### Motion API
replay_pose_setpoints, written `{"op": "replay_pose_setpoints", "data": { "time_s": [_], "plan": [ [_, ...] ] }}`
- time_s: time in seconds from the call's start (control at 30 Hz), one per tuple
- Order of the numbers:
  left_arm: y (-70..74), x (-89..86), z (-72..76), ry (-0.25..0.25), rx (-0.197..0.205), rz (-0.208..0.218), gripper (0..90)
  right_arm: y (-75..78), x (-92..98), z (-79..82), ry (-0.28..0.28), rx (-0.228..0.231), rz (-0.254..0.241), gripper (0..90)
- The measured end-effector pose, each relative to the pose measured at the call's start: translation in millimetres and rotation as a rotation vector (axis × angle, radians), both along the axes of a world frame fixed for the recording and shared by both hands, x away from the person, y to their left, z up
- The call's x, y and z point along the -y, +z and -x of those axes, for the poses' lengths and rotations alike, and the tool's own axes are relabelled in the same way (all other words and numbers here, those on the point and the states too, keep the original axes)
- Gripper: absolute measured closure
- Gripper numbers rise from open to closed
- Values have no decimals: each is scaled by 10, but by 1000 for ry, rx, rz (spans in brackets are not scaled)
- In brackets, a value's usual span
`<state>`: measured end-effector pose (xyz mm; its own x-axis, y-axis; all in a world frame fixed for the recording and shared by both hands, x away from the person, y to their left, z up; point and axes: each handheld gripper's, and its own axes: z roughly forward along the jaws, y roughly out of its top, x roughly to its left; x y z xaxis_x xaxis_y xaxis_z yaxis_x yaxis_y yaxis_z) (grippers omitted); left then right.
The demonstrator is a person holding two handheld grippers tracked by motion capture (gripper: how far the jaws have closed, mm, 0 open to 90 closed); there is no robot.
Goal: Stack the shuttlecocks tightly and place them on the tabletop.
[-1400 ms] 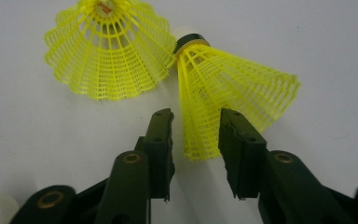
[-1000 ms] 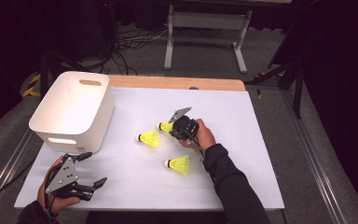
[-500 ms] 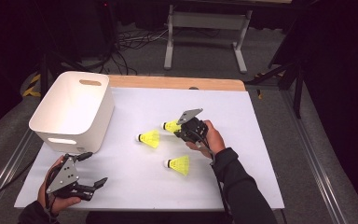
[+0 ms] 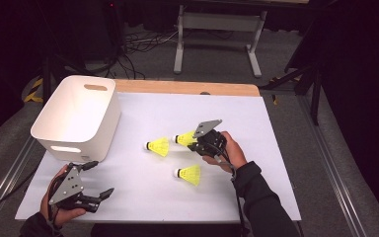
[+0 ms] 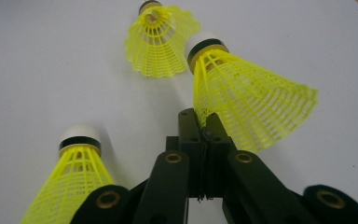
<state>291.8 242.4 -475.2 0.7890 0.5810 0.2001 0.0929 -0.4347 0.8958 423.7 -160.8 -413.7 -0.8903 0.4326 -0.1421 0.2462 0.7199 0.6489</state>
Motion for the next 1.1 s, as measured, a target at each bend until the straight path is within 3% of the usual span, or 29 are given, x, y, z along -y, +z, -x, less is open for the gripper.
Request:
{"op": "replay_pose_setpoints", "data": {
  "time_s": [0.3,0.47,1.1],
  "plan": [
    [-3,5,-2,-1,-3,-1,55,16,-46,88,48,-1,0,895],
    [-9,16,-3,0,-6,-3,55,-17,-117,109,75,-9,24,895],
    [-16,36,1,-19,-10,-18,59,-174,-438,5,111,-30,66,894]
  ]
}}
